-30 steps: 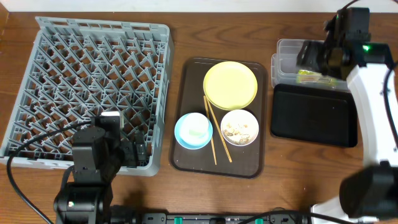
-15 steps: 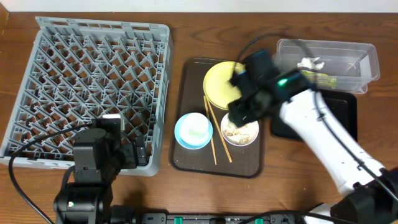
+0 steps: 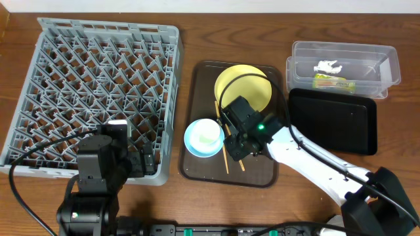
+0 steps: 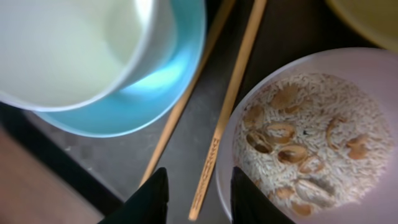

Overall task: Sort waste into correct bins and load items into the dishwasher
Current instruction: 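Grasp the rim of the white rice bowl with the right gripper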

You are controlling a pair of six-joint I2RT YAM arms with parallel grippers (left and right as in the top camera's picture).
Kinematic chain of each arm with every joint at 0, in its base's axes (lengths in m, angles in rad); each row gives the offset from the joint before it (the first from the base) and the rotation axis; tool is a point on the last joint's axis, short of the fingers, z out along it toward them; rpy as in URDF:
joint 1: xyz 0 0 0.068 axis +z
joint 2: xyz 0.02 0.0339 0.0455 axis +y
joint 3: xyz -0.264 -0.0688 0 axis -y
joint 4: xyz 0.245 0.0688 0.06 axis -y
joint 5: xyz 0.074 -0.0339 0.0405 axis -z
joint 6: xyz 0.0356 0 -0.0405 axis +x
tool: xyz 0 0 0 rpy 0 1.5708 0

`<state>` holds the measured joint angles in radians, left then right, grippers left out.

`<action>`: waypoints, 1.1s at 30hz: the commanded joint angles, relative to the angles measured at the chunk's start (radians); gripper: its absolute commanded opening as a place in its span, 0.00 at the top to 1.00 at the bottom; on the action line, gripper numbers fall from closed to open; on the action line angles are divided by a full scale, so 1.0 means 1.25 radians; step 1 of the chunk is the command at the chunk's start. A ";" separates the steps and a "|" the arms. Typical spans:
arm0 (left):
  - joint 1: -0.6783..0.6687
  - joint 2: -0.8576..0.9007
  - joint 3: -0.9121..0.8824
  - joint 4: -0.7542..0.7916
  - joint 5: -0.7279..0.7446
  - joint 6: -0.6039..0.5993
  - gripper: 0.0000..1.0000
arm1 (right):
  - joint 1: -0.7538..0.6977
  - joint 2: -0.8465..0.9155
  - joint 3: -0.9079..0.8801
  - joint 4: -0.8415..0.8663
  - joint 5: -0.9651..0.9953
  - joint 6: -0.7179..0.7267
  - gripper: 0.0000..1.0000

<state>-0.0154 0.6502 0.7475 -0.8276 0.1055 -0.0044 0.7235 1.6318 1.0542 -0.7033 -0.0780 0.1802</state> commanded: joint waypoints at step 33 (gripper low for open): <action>-0.002 -0.002 0.018 0.001 0.005 -0.013 0.03 | 0.021 0.055 -0.096 0.114 0.078 0.052 0.99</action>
<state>-0.0154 0.6502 0.7475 -0.8268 0.1055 -0.0044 0.7406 1.6917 0.9451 -0.5610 0.0284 0.2291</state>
